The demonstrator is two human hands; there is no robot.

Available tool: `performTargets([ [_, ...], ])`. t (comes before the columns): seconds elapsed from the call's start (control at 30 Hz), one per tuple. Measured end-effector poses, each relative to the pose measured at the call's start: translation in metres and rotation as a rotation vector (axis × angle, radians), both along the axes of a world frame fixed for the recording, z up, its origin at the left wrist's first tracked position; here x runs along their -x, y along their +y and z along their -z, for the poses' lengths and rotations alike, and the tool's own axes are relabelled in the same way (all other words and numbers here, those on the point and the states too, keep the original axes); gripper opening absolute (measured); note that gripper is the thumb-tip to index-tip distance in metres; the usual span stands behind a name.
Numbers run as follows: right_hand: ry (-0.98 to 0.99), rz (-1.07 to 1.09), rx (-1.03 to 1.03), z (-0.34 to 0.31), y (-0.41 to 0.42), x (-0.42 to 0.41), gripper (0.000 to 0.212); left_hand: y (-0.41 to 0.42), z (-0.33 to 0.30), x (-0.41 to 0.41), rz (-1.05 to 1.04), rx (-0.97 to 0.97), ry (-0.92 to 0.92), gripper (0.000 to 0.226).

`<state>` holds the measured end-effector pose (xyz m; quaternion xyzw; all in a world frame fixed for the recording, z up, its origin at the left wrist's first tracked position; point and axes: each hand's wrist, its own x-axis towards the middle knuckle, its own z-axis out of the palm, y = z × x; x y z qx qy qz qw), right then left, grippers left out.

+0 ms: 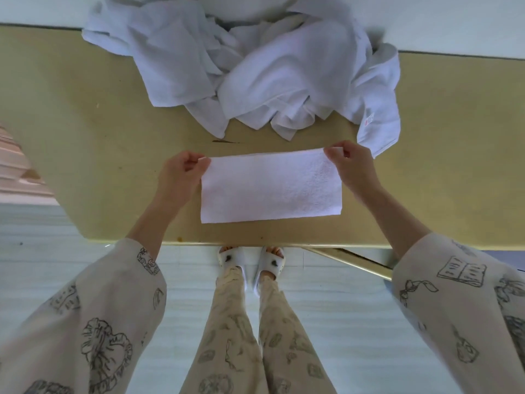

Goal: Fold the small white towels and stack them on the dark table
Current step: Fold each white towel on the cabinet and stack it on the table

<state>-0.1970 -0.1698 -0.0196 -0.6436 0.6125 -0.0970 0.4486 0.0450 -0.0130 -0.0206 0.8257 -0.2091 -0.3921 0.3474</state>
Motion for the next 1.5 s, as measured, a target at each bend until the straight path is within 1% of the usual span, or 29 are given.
performTargets([
  [0.07, 0.040, -0.009, 0.023, 0.005, -0.003, -0.002, 0.018, -0.004, 0.005, 0.000, 0.000, -0.018, -0.047, 0.015],
  [0.23, 0.113, -0.055, 0.099, 0.014, -0.003, -0.004, 0.016, -0.010, 0.011, 0.003, -0.024, -0.072, -0.135, 0.013],
  [0.47, 0.110, -0.046, 0.155, 0.018, -0.003, -0.006, 0.015, -0.019, 0.010, 0.008, -0.027, -0.110, -0.199, 0.011],
  [0.67, 0.147, -0.031, 0.198, 0.019, 0.000, -0.010, 0.015, -0.022, 0.012, 0.013, -0.031, -0.103, -0.260, 0.010],
  [0.8, 0.167, -0.024, 0.186, 0.020, 0.002, -0.011, 0.017, -0.022, 0.012, 0.013, -0.054, -0.108, -0.269, 0.012],
  [0.93, 0.147, -0.010, 0.156, 0.016, 0.001, -0.011, 0.017, -0.021, 0.011, 0.011, -0.070, -0.105, -0.258, 0.014],
  [1.07, 0.181, -0.020, 0.219, 0.014, 0.000, -0.008, 0.017, -0.017, 0.008, 0.009, -0.078, -0.127, -0.251, 0.014],
  [1.17, 0.165, 0.010, 0.250, 0.016, 0.002, -0.004, 0.016, -0.014, 0.008, 0.009, -0.056, -0.133, -0.258, 0.014],
  [1.27, 0.145, 0.050, 0.256, 0.017, 0.003, -0.002, 0.017, -0.013, 0.009, 0.009, -0.054, -0.136, -0.266, 0.015],
  [1.4, 0.163, 0.044, 0.241, 0.019, 0.000, 0.000, 0.016, -0.015, 0.008, 0.009, -0.064, -0.149, -0.267, 0.019],
  [1.5, 0.188, 0.031, 0.285, 0.018, 0.003, -0.001, 0.019, -0.013, 0.005, 0.013, -0.084, -0.132, -0.314, 0.021],
])
